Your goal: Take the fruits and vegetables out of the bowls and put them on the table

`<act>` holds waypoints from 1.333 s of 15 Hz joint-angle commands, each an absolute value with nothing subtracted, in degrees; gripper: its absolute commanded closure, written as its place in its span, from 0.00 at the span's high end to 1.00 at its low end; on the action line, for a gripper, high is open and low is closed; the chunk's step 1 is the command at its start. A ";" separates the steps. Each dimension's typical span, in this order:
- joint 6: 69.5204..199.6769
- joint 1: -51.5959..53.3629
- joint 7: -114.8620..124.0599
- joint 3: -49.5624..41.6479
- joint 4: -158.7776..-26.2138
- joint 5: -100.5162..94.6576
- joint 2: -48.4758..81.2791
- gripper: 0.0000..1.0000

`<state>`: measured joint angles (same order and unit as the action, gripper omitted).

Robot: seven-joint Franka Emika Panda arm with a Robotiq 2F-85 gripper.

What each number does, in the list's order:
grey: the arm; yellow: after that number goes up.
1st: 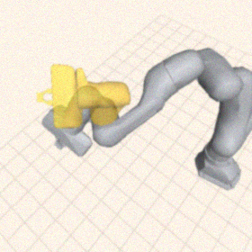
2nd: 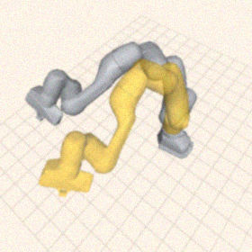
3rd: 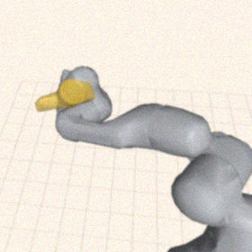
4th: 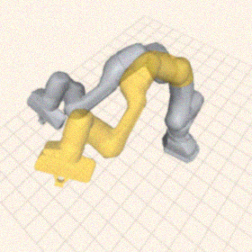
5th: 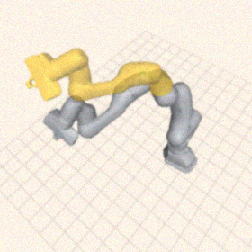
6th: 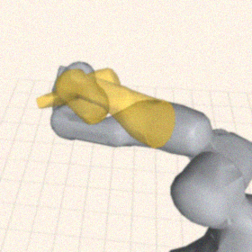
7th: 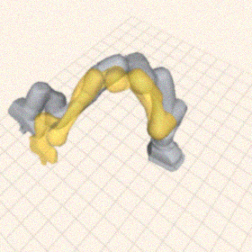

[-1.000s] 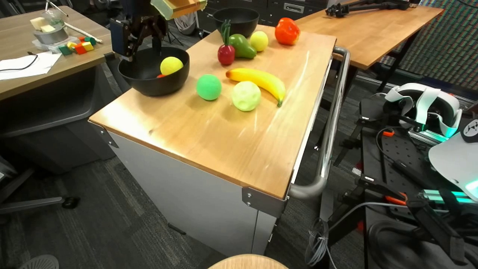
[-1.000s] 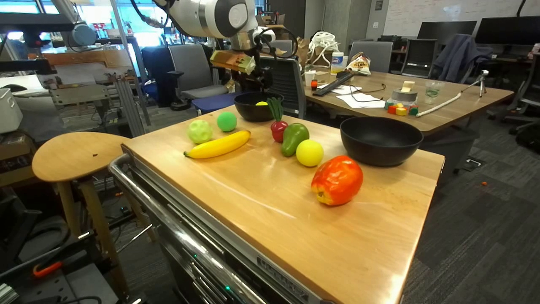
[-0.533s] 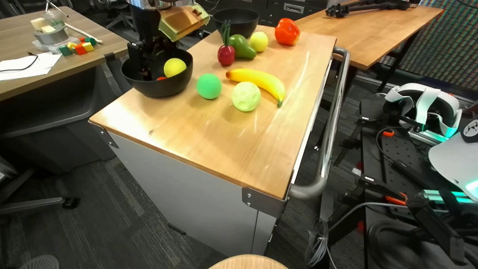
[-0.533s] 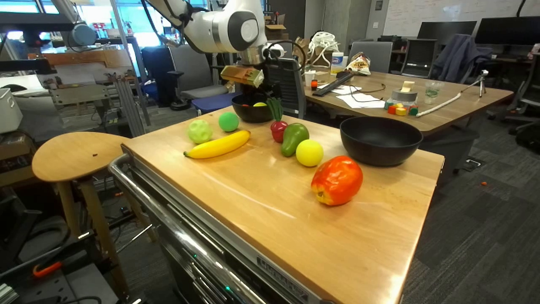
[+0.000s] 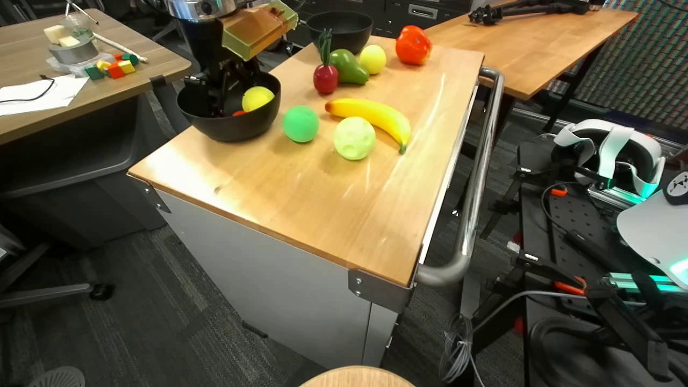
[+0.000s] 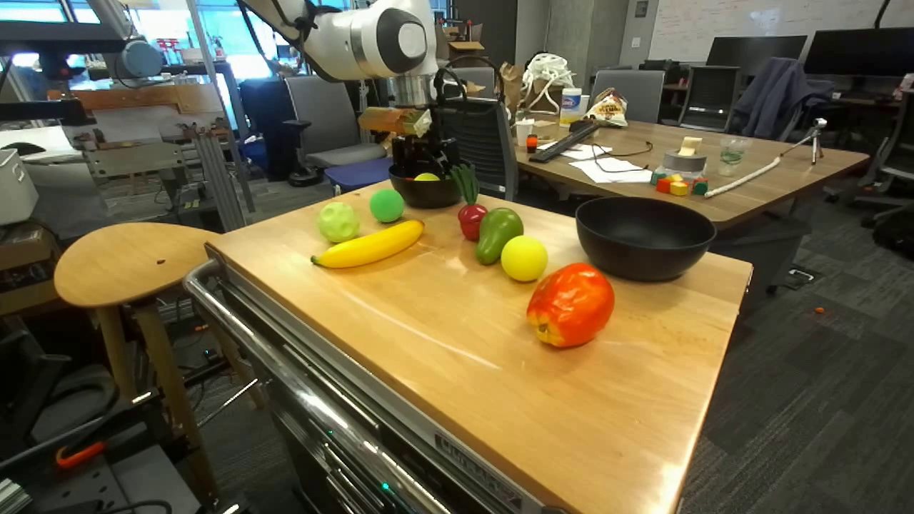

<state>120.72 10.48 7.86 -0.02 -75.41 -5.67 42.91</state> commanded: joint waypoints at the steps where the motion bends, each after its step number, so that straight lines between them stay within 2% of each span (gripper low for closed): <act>1: 113.65 12.54 9.12 -0.96 -70.31 -8.88 43.71 1.00; 5: 109.61 12.61 9.12 -0.59 -67.75 -9.72 44.08 1.00; 6: 108.78 12.38 8.81 -0.36 -67.45 -9.43 44.19 0.75; 7: 108.59 12.28 8.80 -0.37 -67.34 -9.45 44.28 0.74; 11: 106.30 11.81 8.60 -0.56 -66.56 -9.43 44.32 0.42; 12: 106.54 11.73 8.55 -0.82 -66.76 -9.81 44.22 0.83; 14: 106.99 11.30 8.44 -1.18 -66.98 -9.90 44.34 0.79; 17: 107.61 11.16 8.48 -2.15 -67.76 -11.17 44.51 0.99; 18: 108.08 11.25 8.45 -2.50 -68.06 -12.05 44.50 0.98; 19: 108.70 11.29 8.40 -2.73 -68.30 -12.83 44.52 0.65; 20: 109.26 11.24 8.46 -2.69 -68.52 -13.13 44.42 0.70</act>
